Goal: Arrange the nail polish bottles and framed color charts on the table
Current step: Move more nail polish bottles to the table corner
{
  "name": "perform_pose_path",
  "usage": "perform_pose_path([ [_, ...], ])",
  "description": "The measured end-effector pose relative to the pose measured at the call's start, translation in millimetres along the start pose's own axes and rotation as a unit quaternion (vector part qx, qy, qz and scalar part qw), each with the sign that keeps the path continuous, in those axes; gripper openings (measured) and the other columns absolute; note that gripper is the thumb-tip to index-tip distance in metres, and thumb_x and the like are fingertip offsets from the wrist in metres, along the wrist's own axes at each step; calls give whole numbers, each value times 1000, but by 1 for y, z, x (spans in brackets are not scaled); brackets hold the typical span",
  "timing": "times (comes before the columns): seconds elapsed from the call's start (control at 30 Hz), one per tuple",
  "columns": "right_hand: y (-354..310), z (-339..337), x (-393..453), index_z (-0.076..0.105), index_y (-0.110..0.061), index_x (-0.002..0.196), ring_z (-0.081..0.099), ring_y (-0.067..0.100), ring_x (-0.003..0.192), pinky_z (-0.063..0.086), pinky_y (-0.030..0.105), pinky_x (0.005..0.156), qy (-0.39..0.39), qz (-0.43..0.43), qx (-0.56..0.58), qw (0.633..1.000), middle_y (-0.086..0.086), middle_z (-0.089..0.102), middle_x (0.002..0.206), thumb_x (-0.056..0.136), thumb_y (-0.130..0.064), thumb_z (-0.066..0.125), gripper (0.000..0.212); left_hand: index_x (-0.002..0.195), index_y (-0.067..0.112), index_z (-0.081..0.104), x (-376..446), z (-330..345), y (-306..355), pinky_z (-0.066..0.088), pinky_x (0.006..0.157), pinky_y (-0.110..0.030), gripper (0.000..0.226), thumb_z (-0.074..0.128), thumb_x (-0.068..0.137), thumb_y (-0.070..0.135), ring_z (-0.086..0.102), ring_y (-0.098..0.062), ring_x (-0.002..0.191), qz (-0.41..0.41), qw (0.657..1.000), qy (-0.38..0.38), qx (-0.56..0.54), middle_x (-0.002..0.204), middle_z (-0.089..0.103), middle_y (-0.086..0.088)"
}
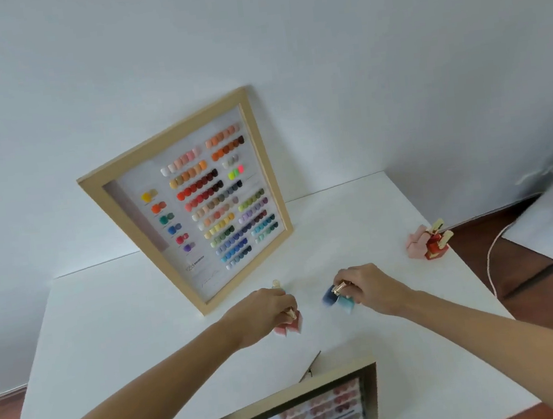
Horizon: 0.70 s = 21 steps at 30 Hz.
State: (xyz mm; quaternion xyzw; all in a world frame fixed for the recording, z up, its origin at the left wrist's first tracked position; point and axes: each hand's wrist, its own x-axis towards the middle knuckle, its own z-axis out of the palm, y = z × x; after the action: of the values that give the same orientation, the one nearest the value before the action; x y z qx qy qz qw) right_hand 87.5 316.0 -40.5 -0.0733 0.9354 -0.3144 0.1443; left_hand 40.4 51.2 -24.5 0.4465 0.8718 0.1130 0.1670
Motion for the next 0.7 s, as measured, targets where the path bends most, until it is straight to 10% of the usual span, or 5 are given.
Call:
perform_pose_path([
  [0.47,131,-72,-89,58,-14,90,58,20,73,46,31,65,129,155,-14,979,3,62,82,93,-11,47,12,83,11,57,170,0,100,56,73,-31,14,46,91,9,70,-10,67,35,992,-70,-95,74,61,16],
  [0.7,171,-81,-102,59,-13,98,61,20,80,53,36,74,123,184,-33,975,6,65,94,96,-13,44,15,100,6,62,235,20,135,54,75,-30,19,45,95,11,68,-24,84,1,997,-63,-54,101,64,-9],
])
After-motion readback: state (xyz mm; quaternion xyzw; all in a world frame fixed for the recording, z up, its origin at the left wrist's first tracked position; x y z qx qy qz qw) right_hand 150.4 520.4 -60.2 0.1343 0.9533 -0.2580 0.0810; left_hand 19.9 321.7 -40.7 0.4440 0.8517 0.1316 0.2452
